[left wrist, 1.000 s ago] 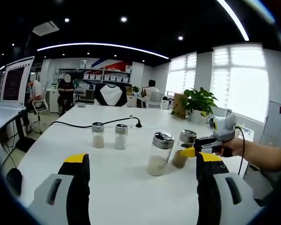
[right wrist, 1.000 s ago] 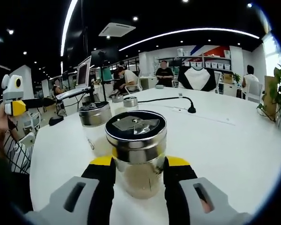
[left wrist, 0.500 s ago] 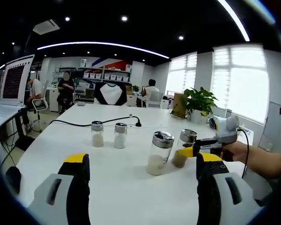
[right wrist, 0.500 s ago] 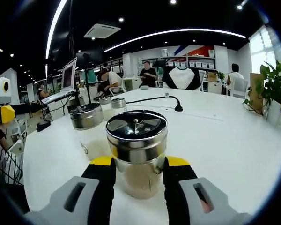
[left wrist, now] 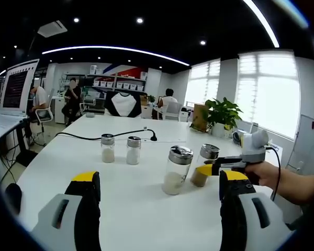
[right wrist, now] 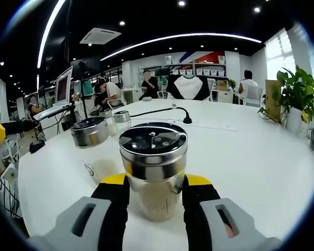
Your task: Rotate the seasoning bottle until the label or dispensing opening points toward the visible target arrow and the bottle remains upright within the marked orientation range
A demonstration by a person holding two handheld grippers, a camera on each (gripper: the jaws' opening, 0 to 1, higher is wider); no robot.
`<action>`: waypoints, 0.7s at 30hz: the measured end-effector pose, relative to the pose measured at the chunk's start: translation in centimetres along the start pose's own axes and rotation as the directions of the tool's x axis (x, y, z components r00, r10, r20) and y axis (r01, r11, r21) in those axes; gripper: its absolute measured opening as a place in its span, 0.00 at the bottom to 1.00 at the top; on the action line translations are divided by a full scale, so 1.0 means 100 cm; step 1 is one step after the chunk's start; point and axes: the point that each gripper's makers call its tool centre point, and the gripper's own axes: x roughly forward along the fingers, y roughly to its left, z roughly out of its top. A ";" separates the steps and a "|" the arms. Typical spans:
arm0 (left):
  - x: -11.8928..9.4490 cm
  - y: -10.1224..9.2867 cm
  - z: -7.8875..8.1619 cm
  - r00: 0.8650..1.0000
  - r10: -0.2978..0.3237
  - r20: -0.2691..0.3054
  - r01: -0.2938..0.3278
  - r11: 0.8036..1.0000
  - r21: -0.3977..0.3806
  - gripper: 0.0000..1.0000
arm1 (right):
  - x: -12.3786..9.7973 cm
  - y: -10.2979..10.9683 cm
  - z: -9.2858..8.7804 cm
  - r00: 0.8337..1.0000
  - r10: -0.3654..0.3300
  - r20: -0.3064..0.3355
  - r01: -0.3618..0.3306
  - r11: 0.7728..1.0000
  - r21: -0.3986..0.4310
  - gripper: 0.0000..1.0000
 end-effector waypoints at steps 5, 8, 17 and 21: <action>0.000 -0.001 -0.001 1.000 -0.003 -0.004 0.003 1.000 -0.005 1.00 | -0.001 -0.003 0.000 0.999 -0.045 -0.001 0.045 0.999 0.015 0.38; -0.001 0.000 -0.001 1.000 0.001 -0.002 -0.001 1.000 -0.005 1.00 | 0.000 -0.005 -0.001 0.997 -0.079 -0.003 0.079 0.996 0.029 0.38; -0.004 0.002 -0.001 1.000 0.007 0.000 -0.007 1.000 -0.009 1.00 | 0.001 -0.008 -0.001 0.989 -0.149 0.007 0.148 0.988 0.051 0.38; -0.005 0.003 0.001 1.000 0.008 0.004 -0.008 1.000 -0.004 1.00 | 0.001 -0.008 -0.001 0.986 -0.165 0.012 0.164 0.985 0.051 0.38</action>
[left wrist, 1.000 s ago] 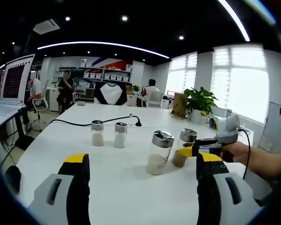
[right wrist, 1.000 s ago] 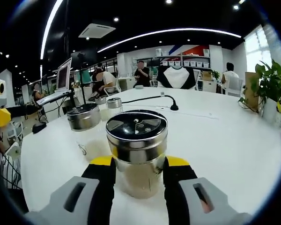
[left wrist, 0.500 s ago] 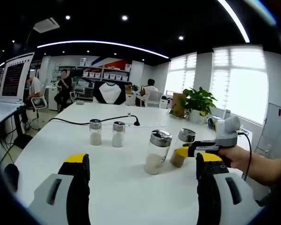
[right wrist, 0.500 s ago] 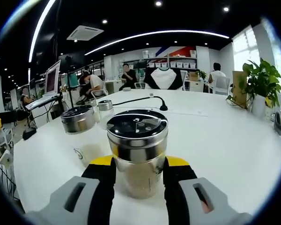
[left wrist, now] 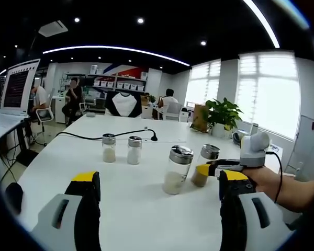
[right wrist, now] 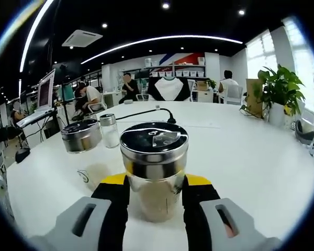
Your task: Rotate the seasoning bottle until the label or dispensing opening points toward the visible target arrow and the bottle remains upright within the marked orientation range
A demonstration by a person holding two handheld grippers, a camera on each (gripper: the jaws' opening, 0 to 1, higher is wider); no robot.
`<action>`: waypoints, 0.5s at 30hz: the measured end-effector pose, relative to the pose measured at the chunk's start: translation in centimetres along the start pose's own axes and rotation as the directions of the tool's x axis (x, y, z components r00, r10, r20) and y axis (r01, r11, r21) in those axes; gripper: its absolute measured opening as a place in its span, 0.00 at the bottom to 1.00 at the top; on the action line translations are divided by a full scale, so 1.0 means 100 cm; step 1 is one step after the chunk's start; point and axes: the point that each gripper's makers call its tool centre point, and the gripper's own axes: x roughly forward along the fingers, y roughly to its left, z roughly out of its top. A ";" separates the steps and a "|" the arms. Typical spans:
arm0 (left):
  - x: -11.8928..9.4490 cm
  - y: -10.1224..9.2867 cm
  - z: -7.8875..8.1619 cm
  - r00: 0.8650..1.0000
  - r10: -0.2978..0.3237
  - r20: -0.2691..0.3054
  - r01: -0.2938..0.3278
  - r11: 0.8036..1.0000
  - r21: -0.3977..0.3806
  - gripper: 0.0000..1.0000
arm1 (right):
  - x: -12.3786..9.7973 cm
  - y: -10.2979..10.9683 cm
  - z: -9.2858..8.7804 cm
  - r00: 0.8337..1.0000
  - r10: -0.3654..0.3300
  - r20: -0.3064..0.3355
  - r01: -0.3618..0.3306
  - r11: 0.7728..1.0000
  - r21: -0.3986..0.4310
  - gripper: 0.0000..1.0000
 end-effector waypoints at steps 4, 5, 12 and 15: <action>0.001 -0.001 0.001 1.000 -0.002 0.001 0.002 1.000 0.001 1.00 | 0.001 0.000 0.000 0.999 -0.032 -0.008 0.032 0.999 0.015 0.38; 0.001 -0.001 0.000 1.000 -0.003 0.001 0.003 1.000 0.000 1.00 | 0.001 0.000 0.000 0.999 -0.037 -0.010 0.037 0.999 0.019 0.38; -0.001 0.002 0.000 1.000 0.003 0.000 -0.003 1.000 -0.002 1.00 | 0.001 0.000 0.000 0.996 -0.087 -0.017 0.087 0.996 0.031 0.38; -0.001 0.004 0.001 1.000 0.006 0.002 -0.006 1.000 -0.005 1.00 | 0.001 0.000 0.000 0.995 -0.098 -0.020 0.099 0.995 0.033 0.38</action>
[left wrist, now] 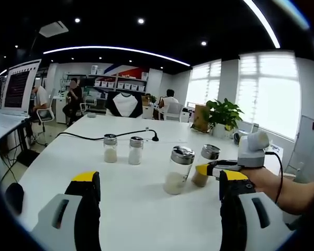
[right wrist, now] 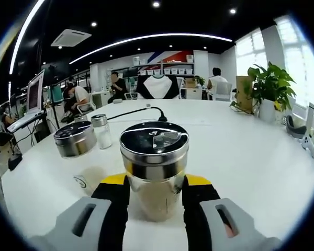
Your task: Rotate the seasoning bottle until the label or dispensing opening points toward the visible target arrow and the bottle remains upright within the marked orientation range
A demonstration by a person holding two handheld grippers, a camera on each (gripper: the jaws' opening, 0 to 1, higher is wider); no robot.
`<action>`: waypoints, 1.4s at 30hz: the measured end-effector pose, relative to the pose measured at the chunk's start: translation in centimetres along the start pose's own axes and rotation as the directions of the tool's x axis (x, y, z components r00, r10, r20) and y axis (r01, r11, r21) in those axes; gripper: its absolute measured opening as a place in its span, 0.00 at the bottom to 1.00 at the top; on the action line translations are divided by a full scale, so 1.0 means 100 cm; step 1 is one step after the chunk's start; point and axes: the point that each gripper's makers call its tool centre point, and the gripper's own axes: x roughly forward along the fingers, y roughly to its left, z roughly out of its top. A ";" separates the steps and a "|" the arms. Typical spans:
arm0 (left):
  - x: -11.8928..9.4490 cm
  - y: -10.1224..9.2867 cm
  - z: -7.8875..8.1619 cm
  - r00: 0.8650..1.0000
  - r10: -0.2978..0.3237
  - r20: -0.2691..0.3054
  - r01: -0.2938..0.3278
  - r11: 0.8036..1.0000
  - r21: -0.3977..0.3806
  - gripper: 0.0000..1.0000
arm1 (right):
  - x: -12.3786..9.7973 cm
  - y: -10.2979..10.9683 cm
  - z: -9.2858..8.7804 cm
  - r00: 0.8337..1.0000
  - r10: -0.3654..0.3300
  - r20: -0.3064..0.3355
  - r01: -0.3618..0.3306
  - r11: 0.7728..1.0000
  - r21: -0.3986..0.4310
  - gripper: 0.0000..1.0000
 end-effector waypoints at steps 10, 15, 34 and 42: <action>0.001 0.001 0.000 1.000 0.000 0.001 0.000 1.000 -0.006 1.00 | -0.001 0.000 0.000 1.000 -0.012 -0.001 0.012 1.000 0.002 0.38; 0.000 0.002 -0.001 1.000 0.008 0.000 -0.008 1.000 -0.011 1.00 | -0.001 0.000 -0.001 1.000 -0.006 -0.009 0.006 1.000 0.002 0.38; -0.001 0.003 -0.006 1.000 0.010 -0.013 -0.010 1.000 -0.011 1.00 | -0.015 0.002 0.017 0.997 0.061 0.044 -0.054 0.989 -0.140 0.52; -0.002 0.003 -0.006 1.000 0.011 -0.013 -0.011 1.000 -0.015 1.00 | -0.019 0.007 0.016 0.991 0.131 0.014 -0.127 0.975 -0.183 0.58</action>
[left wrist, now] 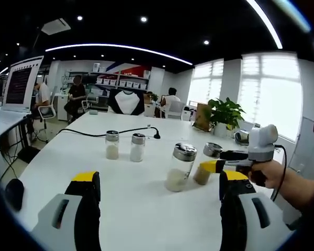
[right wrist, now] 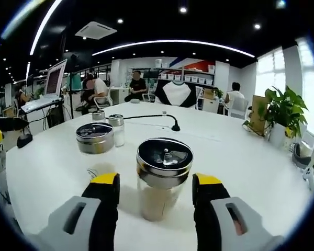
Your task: Rotate the seasoning bottle until the label or dispensing opening points toward the visible target arrow and the bottle remains upright within the marked orientation range
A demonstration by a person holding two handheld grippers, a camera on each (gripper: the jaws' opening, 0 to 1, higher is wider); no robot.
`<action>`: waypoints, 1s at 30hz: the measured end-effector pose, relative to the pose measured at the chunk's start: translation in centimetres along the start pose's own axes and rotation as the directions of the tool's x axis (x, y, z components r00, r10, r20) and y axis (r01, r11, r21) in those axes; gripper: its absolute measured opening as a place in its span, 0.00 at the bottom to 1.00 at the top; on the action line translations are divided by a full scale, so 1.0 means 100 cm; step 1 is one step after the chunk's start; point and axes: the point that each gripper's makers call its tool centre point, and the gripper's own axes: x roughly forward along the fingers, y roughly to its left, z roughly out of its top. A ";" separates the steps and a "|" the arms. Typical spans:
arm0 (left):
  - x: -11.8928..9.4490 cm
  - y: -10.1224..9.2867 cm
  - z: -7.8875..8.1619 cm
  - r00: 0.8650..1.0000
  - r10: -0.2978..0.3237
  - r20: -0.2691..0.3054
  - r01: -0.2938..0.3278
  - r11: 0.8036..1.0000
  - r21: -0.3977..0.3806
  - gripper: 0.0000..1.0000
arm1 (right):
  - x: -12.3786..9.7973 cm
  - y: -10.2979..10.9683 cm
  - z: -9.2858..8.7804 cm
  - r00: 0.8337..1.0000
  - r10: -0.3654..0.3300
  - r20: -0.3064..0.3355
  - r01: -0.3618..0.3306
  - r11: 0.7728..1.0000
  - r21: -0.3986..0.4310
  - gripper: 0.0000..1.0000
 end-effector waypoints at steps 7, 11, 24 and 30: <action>-0.001 0.000 0.001 1.000 -0.002 -0.004 0.002 1.000 0.019 1.00 | -0.003 0.002 0.001 0.994 0.105 -0.005 -0.106 0.994 -0.036 0.65; 0.000 -0.001 0.002 1.000 -0.006 -0.002 0.006 1.000 0.012 1.00 | -0.004 0.004 0.003 0.987 0.159 -0.005 -0.159 0.987 -0.033 0.65; -0.004 0.002 0.005 1.000 -0.003 0.006 0.003 1.000 0.024 1.00 | -0.007 0.013 0.018 0.911 0.404 0.077 -0.409 0.911 0.057 0.75; -0.004 0.001 0.006 1.000 -0.006 0.003 0.006 0.999 0.031 1.00 | -0.002 0.007 0.013 0.908 0.418 0.026 -0.418 0.908 -0.032 0.72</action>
